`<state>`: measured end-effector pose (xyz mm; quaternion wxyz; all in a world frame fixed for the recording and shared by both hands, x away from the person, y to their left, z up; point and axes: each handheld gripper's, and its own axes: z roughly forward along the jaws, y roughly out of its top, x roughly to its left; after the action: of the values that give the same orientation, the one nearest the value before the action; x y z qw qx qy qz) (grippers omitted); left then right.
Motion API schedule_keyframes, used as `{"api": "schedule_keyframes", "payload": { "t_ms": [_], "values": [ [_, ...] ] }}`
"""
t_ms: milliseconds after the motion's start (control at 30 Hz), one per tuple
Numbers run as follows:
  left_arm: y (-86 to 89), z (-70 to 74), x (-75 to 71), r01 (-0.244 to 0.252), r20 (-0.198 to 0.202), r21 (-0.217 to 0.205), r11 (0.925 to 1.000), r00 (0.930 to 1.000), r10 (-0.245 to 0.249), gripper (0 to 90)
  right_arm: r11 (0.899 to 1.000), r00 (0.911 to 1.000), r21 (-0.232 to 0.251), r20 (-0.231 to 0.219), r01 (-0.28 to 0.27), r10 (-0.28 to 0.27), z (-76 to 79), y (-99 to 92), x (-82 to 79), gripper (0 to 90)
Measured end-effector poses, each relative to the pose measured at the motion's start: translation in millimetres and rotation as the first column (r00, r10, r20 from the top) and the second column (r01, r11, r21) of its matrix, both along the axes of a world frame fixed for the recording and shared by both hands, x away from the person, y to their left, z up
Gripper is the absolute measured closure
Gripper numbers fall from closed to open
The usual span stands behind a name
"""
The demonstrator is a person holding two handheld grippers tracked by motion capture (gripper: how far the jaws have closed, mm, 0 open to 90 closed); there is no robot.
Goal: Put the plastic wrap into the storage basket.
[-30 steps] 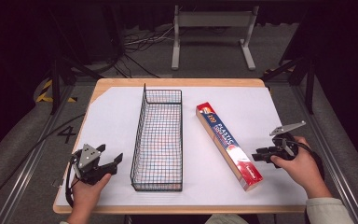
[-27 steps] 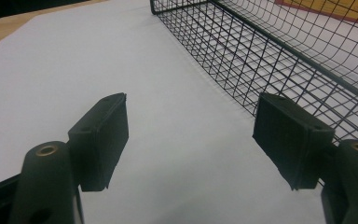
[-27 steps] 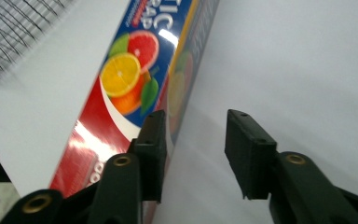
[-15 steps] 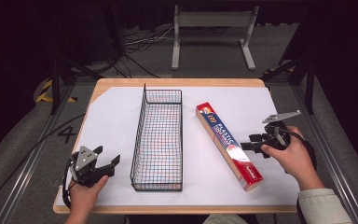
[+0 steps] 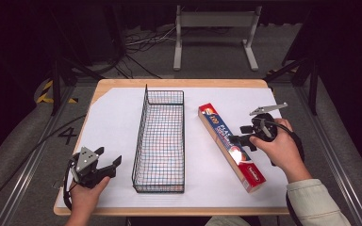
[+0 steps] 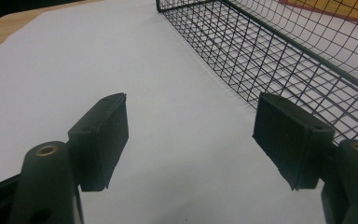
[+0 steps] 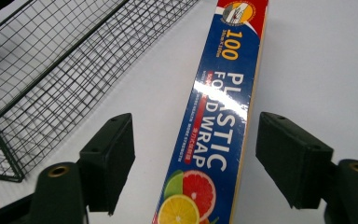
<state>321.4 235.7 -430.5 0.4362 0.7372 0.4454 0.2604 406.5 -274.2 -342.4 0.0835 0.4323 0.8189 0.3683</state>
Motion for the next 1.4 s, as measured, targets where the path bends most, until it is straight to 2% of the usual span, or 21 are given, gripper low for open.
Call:
{"api": "schedule_keyframes", "payload": {
  "t_ms": [200,300,400,500,533,700,800,1167,1233,1400],
  "values": [
    [-1.6,-0.1,1.3,0.004,0.001,-0.002,1.0000,1.0000,-0.004,26.7,0.999,0.9988,-0.023,0.007,0.048,-0.048,-5.1,10.6,7.2,22.3],
    [-2.0,-0.2,2.0,0.003,0.001,0.000,1.0000,1.0000,-0.003,26.7,0.997,0.9969,-0.023,-0.005,0.078,-0.078,-8.4,14.9,11.4,20.0],
    [-2.3,-0.7,2.4,0.003,-0.001,-0.003,1.0000,1.0000,-0.003,26.7,0.992,0.9934,-0.059,0.004,0.114,-0.114,-13.7,18.7,17.2,18.3],
    [-1.8,-0.5,2.2,0.000,-0.001,-0.002,1.0000,1.0000,0.000,26.7,0.989,0.9914,-0.068,-0.001,0.130,-0.131,-17.9,21.4,20.3,18.5],
    [-1.5,-0.5,2.2,0.000,0.000,-0.001,1.0000,1.0000,0.000,26.7,0.985,0.9883,-0.083,-0.003,0.152,-0.153,-22.5,25.1,22.8,19.3],
    [-0.5,-0.8,1.3,-0.004,-0.001,-0.005,1.0000,1.0000,0.004,26.8,0.978,0.9830,-0.100,0.007,0.183,-0.184,-29.6,33.9,25.2,21.0],
    [0.4,-0.7,0.8,-0.009,0.001,-0.005,0.9999,1.0000,0.009,26.8,0.970,0.9785,-0.134,0.003,0.205,-0.206,-36.1,40.3,28.3,21.9],
    [0.3,-0.7,1.3,-0.008,0.002,-0.002,1.0000,1.0000,0.008,26.9,0.954,0.9710,-0.187,-0.009,0.233,-0.239,-52.1,52.0,33.0,24.8],
    [-0.1,-0.6,1.2,-0.007,0.003,-0.001,1.0000,1.0000,0.007,26.8,0.950,0.9676,-0.198,-0.031,0.240,-0.250,-55.1,53.5,33.5,26.5],
    [-0.4,-0.9,1.4,-0.007,0.002,0.000,1.0000,1.0000,0.007,26.7,0.939,0.9615,-0.236,-0.052,0.251,-0.270,-61.5,56.6,35.8,27.7]
  ]
}}
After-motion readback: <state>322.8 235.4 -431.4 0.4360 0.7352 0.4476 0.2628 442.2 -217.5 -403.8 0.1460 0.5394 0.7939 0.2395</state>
